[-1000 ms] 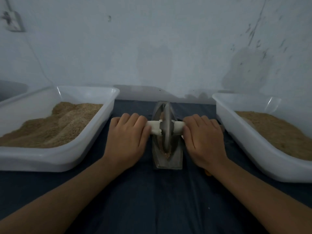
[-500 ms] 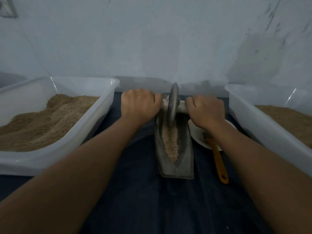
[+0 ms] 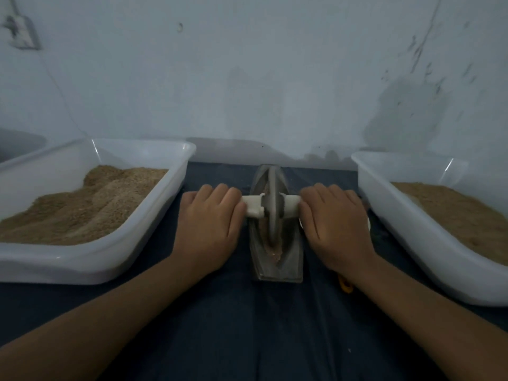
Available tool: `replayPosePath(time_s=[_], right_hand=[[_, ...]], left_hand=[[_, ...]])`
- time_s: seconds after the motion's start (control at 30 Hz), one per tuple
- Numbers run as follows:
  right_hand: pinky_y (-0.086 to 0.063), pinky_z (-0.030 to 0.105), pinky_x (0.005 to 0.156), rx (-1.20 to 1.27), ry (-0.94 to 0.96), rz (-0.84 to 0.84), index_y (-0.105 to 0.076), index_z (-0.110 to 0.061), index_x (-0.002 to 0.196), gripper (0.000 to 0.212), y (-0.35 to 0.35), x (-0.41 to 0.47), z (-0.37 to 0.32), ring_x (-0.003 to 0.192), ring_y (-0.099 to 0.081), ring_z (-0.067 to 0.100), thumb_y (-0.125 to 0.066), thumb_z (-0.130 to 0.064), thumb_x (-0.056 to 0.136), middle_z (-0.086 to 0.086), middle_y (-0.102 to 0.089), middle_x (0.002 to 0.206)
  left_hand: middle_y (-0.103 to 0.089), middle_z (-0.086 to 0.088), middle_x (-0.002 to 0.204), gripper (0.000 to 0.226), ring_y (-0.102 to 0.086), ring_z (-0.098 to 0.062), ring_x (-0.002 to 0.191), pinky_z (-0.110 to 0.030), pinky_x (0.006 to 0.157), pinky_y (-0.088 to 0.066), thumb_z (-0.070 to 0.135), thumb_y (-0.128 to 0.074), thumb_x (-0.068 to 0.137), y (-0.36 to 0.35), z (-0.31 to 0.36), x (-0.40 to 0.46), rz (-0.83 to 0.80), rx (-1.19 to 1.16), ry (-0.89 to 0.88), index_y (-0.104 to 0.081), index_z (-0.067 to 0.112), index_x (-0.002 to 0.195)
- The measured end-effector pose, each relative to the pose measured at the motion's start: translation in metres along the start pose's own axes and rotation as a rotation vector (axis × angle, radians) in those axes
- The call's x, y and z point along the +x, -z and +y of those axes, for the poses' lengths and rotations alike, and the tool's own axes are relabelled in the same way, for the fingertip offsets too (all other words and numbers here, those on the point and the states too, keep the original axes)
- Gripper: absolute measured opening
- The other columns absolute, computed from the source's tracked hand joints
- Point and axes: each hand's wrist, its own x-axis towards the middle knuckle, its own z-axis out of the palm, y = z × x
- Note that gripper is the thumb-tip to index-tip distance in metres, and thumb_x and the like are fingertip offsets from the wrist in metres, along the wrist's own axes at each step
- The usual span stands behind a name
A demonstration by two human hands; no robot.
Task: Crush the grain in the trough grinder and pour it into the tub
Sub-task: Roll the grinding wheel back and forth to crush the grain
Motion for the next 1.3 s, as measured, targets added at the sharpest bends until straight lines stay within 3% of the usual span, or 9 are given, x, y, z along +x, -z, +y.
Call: replayPosePath(time_s=[0.23, 0.37, 0.47, 0.53, 0.67, 0.77, 0.87, 1.07, 1.3], right_hand=[[-0.025, 0.036, 0.069, 0.022, 0.003, -0.026, -0.053, -0.023, 0.094, 0.024, -0.003, -0.003, 0.005, 0.072, -0.038, 0.016, -0.034, -0.033, 0.106, -0.008, -0.045, 0.082], [-0.023, 0.033, 0.053, -0.049, -0.015, -0.186, -0.043, -0.026, 0.077, 0.042, -0.014, 0.034, 0.013, 0.052, -0.04, 0.015, -0.017, -0.042, 0.105, -0.011, -0.04, 0.064], [-0.017, 0.03, 0.048, -0.24, -0.041, -0.236, -0.044, -0.022, 0.07, 0.051, -0.033, 0.063, 0.018, 0.053, -0.04, 0.018, -0.004, -0.04, 0.098, -0.008, -0.043, 0.062], [-0.018, 0.031, 0.049, -0.212, -0.096, -0.284, -0.048, -0.018, 0.066, 0.052, -0.048, 0.079, 0.026, 0.055, -0.043, 0.019, -0.012, -0.037, 0.098, -0.005, -0.046, 0.062], [-0.022, 0.03, 0.049, -0.154, -0.153, -0.281, -0.044, -0.017, 0.062, 0.044, -0.057, 0.083, 0.033, 0.052, -0.041, 0.019, -0.033, -0.03, 0.103, -0.002, -0.043, 0.058], [-0.037, 0.033, 0.053, -0.107, -0.185, -0.247, -0.041, -0.022, 0.062, 0.045, -0.05, 0.063, 0.028, 0.054, -0.048, 0.023, -0.03, -0.032, 0.104, -0.004, -0.043, 0.058], [-0.037, 0.035, 0.053, -0.05, -0.185, -0.207, -0.042, -0.026, 0.068, 0.046, -0.035, 0.042, 0.017, 0.05, -0.041, 0.016, -0.014, -0.041, 0.102, -0.007, -0.042, 0.058], [-0.031, 0.039, 0.071, -0.021, -0.076, -0.063, -0.046, -0.025, 0.088, 0.028, -0.002, 0.005, -0.004, 0.072, -0.036, 0.016, -0.029, -0.034, 0.109, -0.009, -0.041, 0.081], [-0.029, 0.038, 0.072, -0.009, -0.013, 0.014, -0.053, -0.022, 0.096, 0.02, -0.002, -0.009, 0.0, 0.076, -0.035, 0.017, -0.037, -0.03, 0.106, -0.007, -0.042, 0.086]], left_hand=[[-0.048, 0.006, 0.084, 0.029, -0.043, -0.02, 0.074, -0.043, 0.072, -0.037, 0.036, -0.029, 0.109, 0.006, 0.0, 0.006, 0.007, 0.054, -0.064, -0.048, 0.026, 0.09], [-0.051, 0.003, 0.068, 0.033, -0.043, -0.023, 0.06, -0.041, 0.063, -0.038, 0.032, -0.028, 0.102, -0.027, -0.005, 0.04, -0.038, 0.08, 0.044, -0.044, 0.023, 0.074], [-0.054, -0.005, 0.055, 0.025, -0.036, -0.019, 0.047, -0.03, 0.052, -0.026, 0.016, -0.05, 0.09, -0.049, -0.015, 0.063, -0.04, 0.213, -0.007, -0.05, 0.016, 0.065], [-0.05, -0.007, 0.052, 0.021, -0.035, -0.016, 0.045, -0.024, 0.051, -0.025, 0.004, -0.061, 0.081, -0.058, -0.02, 0.072, -0.051, 0.378, -0.08, -0.05, 0.013, 0.065], [-0.044, -0.004, 0.048, 0.023, -0.043, -0.016, 0.04, -0.021, 0.051, -0.032, -0.001, -0.052, 0.077, -0.058, -0.017, 0.084, 0.033, 0.446, -0.149, -0.046, 0.015, 0.061], [-0.042, -0.002, 0.048, 0.027, -0.037, -0.014, 0.042, -0.023, 0.053, -0.027, 0.0, -0.052, 0.078, -0.05, -0.012, 0.078, 0.042, 0.416, -0.199, -0.041, 0.017, 0.059], [-0.045, 0.001, 0.054, 0.034, -0.036, -0.021, 0.049, -0.034, 0.056, -0.026, 0.02, -0.041, 0.096, -0.036, -0.007, 0.063, 0.032, 0.189, -0.05, -0.041, 0.02, 0.061], [-0.049, 0.008, 0.083, 0.029, -0.043, -0.019, 0.075, -0.043, 0.072, -0.036, 0.036, -0.031, 0.11, 0.002, -0.004, 0.011, -0.021, -0.041, -0.027, -0.049, 0.026, 0.088], [-0.05, 0.009, 0.09, 0.026, -0.045, -0.017, 0.08, -0.041, 0.075, -0.037, 0.042, -0.033, 0.109, 0.007, -0.007, 0.005, -0.034, -0.001, -0.091, -0.049, 0.028, 0.095]])
